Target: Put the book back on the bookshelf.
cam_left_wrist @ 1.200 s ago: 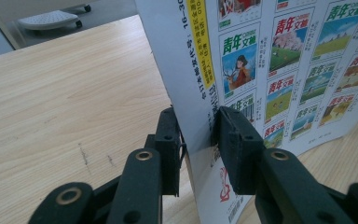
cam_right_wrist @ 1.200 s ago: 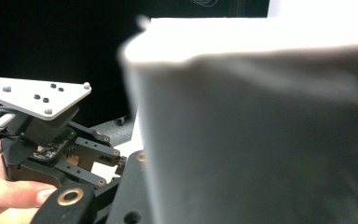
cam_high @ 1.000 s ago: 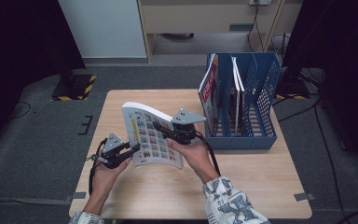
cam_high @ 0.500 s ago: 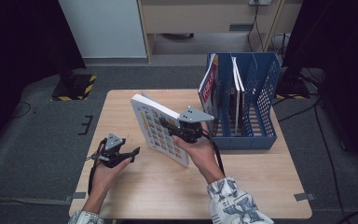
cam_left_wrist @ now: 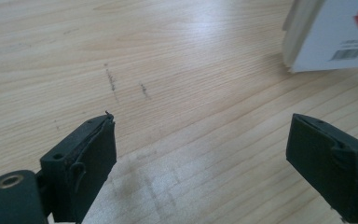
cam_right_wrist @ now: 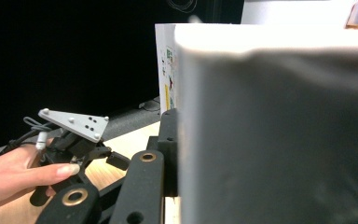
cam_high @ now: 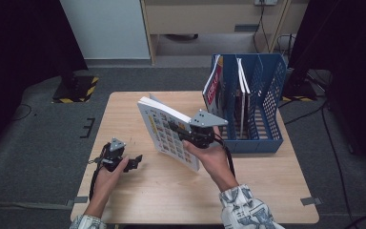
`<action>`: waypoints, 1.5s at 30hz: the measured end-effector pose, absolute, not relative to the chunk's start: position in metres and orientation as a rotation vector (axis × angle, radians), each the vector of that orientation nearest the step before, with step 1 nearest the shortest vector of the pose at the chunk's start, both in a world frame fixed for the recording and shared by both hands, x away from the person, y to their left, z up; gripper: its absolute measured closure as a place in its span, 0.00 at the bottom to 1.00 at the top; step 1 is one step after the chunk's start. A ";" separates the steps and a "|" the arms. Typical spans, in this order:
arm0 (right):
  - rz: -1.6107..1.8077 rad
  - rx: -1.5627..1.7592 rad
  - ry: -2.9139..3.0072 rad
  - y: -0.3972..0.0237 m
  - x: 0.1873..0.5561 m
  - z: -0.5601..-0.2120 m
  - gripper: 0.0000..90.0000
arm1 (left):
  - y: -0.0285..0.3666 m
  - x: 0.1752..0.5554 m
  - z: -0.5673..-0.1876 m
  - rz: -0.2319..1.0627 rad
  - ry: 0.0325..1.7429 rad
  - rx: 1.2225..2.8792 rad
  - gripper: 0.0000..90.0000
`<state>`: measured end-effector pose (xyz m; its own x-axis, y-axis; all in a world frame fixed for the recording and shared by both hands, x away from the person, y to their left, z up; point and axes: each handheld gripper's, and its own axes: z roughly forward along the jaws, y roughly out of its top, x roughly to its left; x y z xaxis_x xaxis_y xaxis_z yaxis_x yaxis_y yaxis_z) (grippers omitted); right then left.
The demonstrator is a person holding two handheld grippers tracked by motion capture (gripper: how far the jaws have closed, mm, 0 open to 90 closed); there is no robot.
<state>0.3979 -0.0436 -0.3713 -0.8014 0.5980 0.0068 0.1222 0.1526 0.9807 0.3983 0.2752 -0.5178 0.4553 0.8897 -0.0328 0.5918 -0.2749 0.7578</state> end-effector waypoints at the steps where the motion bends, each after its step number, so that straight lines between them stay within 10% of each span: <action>1: 1.688 0.686 2.053 -0.044 0.397 -0.371 0.82 | 0.275 0.399 -0.519 0.534 1.242 1.986 0.09; 45: 1.689 0.687 2.034 -0.090 0.366 -0.357 0.82 | 0.270 0.404 -0.533 0.530 1.286 2.041 0.08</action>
<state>0.3657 -0.0902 -0.3573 -0.7959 0.6054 0.0017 0.1128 0.1456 0.9829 0.4040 0.2695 -0.5332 0.4346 0.9006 -0.0078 0.6335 -0.2996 0.7134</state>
